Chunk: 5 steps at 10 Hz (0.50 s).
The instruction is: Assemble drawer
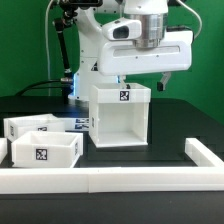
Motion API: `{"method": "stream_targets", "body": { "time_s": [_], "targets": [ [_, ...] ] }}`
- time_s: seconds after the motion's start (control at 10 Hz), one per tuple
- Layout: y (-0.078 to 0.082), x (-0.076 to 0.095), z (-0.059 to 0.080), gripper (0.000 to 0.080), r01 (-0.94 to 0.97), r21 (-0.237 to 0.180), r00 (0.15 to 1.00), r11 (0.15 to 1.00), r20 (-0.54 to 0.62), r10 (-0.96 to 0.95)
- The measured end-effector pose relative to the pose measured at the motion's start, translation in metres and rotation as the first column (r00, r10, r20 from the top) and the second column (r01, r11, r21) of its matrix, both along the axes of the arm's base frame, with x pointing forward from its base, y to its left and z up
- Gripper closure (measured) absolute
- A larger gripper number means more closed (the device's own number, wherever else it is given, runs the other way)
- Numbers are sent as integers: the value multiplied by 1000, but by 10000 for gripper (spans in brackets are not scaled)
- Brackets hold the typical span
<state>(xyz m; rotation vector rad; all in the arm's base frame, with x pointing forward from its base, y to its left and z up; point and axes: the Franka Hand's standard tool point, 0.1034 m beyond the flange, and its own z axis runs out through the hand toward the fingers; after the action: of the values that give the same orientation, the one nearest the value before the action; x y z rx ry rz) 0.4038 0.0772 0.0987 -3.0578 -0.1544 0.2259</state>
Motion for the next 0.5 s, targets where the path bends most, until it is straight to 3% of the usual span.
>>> {"method": "stream_targets", "body": {
  "time_s": [0.1, 0.2, 0.3, 0.4, 0.5],
  "targets": [
    [0, 0, -1, 159, -1, 0, 1000, 1000, -2, 1],
    [-1, 0, -1, 378, -2, 0, 1000, 1000, -2, 2],
    [-1, 0, -1, 378, -2, 0, 1000, 1000, -2, 2],
    [-1, 0, -1, 525, -2, 0, 1000, 1000, -2, 2],
    [-1, 0, -1, 525, -2, 0, 1000, 1000, -2, 2]
  ]
}}
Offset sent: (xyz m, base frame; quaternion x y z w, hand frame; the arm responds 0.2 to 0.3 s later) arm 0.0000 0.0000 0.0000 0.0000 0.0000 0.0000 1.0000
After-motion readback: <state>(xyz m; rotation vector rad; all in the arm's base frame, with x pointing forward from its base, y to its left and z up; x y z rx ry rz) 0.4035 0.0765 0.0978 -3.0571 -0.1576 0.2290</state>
